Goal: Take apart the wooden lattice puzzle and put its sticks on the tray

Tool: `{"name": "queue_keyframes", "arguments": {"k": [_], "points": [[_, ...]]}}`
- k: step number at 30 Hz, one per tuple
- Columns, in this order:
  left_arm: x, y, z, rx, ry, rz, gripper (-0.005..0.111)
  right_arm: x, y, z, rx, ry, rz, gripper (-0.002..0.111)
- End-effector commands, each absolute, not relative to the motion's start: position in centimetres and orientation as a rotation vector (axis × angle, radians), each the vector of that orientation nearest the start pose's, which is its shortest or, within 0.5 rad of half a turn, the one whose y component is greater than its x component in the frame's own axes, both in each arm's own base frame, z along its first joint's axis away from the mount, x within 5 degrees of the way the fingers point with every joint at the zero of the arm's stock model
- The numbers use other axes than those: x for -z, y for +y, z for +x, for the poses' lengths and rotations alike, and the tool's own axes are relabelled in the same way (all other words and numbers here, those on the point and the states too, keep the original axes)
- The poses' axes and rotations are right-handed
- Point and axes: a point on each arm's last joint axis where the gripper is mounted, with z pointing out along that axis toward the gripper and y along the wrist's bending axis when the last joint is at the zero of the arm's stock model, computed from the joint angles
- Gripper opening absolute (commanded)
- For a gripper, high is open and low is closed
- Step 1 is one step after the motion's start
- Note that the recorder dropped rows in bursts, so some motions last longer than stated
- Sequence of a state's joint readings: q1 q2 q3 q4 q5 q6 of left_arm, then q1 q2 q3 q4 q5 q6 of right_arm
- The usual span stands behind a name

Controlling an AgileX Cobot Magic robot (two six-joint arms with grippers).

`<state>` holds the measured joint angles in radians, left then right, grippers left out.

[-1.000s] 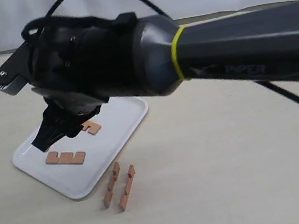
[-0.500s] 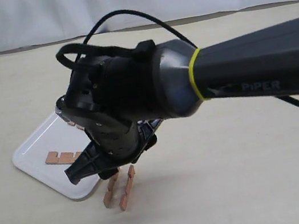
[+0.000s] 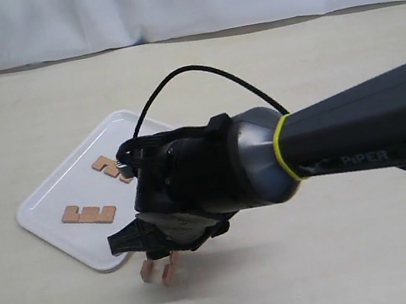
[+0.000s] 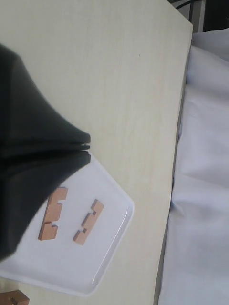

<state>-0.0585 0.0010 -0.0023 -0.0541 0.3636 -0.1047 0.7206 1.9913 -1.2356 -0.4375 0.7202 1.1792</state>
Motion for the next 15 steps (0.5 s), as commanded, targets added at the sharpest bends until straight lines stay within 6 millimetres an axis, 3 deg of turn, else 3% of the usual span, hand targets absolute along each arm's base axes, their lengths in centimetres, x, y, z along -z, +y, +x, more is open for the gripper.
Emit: {"name": "queue_keyframes", "arguments": {"k": [1, 15], "points": [[-18.1, -0.5, 5.3, 0.177, 1.839, -0.082, 0.0, -14.2, 22.7, 30.3, 0.07, 2.723, 0.247, 0.054], [-18.1, -0.5, 5.3, 0.177, 1.839, -0.082, 0.0, -12.5, 23.4, 30.6, 0.002, 2.734, 0.246, 0.053]]}}
